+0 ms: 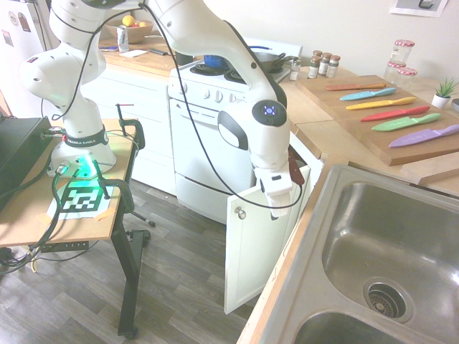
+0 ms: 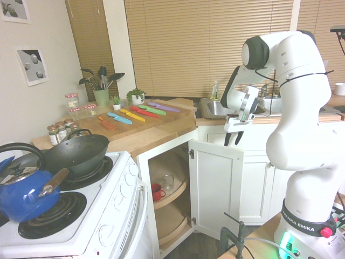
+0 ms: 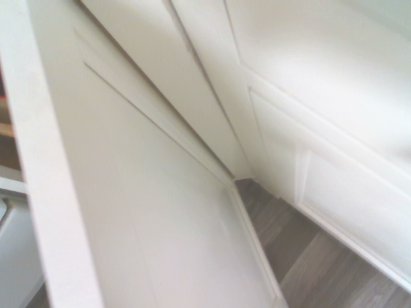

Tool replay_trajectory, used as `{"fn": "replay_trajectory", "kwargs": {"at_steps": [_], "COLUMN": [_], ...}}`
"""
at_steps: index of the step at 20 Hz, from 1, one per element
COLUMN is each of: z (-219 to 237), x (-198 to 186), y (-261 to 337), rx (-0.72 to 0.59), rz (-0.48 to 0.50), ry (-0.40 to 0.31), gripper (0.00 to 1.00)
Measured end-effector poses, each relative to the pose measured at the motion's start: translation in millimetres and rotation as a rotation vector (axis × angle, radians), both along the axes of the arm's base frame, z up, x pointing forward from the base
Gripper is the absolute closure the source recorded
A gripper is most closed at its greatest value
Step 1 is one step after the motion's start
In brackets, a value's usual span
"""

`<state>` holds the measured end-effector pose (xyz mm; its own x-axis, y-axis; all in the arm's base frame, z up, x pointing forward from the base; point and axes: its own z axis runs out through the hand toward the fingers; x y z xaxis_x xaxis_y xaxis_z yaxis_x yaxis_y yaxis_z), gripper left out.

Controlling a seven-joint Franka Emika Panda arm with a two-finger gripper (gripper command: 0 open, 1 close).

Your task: Close the cabinet

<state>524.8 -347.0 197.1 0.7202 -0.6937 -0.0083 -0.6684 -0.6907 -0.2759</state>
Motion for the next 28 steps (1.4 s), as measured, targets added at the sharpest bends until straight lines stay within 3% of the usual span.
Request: {"fn": "replay_trajectory", "kwargs": {"at_steps": [5,6,28], "z": [-23,-26,-33], "x": [3,3,6], "y": [-3,-4,1], "rx": [0.011,0.010,-0.023], "rz": [0.002,0.002,0.006], "ry": [0.018,0.021,0.008], "gripper": [0.00,1.00,1.00]}}
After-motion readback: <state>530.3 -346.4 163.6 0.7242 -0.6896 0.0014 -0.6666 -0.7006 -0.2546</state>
